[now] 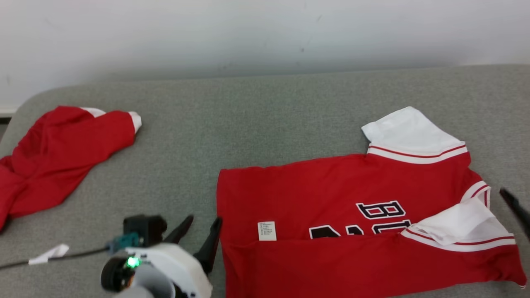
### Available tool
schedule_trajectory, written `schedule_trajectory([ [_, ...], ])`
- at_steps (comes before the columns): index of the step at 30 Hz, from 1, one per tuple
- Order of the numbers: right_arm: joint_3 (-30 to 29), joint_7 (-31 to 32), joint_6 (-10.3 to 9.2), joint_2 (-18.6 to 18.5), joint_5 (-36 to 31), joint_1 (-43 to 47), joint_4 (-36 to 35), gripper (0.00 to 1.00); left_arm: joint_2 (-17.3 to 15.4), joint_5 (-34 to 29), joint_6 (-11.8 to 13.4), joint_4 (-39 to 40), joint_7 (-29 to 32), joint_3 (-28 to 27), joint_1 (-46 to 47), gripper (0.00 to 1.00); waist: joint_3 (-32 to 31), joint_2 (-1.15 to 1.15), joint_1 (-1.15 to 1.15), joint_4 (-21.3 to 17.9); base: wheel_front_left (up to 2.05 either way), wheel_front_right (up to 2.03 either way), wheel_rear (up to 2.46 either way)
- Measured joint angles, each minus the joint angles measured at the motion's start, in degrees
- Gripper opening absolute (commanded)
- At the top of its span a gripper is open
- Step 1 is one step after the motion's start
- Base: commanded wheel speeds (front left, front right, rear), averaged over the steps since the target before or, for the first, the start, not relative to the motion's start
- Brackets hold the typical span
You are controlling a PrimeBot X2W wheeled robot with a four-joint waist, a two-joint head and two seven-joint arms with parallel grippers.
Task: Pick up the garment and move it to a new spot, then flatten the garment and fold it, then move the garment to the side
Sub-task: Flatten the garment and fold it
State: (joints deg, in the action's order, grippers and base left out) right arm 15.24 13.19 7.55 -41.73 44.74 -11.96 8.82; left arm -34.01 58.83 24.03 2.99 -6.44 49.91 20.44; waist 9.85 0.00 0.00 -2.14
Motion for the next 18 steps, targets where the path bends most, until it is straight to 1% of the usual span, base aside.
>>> schedule_trajectory([
  [2, -0.3, 1.5, 0.0, 0.2, -0.5, -3.5, 0.1, 1.0, 0.6, -0.9, -0.6, -1.2, 1.4, 0.4, 3.3, 1.0, 1.1, 0.0, 0.0, 0.4, 0.0, 0.0, 0.0],
  [5, -0.2, 3.8, 0.0, 0.2, -1.9, -8.6, 0.6, 1.0, 2.3, -1.4, -1.4, -3.1, 3.0, 0.5, 7.7, 1.0, 2.8, 0.0, 0.01, 1.4, 0.0, 0.0, 0.0],
  [10, 1.2, 8.1, 0.0, -0.8, -3.0, -16.9, 2.3, 1.0, 4.9, -2.0, -2.9, -6.6, 5.5, 0.7, 14.5, 1.0, 6.5, 0.0, 0.01, 3.6, 0.0, 0.0, 0.0],
  [15, 2.4, 11.1, 0.0, -1.1, -3.8, -25.0, 6.4, 1.0, 7.9, -2.8, -4.2, -9.6, 7.0, 1.4, 19.6, 1.0, 10.5, 0.0, 0.01, 5.9, 0.0, 0.0, 0.0],
  [18, 4.5, 12.5, 0.0, -0.9, -4.4, -28.3, 9.0, 1.0, 9.8, -3.4, -5.2, -10.8, 8.4, 2.7, 21.6, 1.0, 12.5, 0.0, 0.01, 7.5, 0.0, 0.0, 0.0],
])
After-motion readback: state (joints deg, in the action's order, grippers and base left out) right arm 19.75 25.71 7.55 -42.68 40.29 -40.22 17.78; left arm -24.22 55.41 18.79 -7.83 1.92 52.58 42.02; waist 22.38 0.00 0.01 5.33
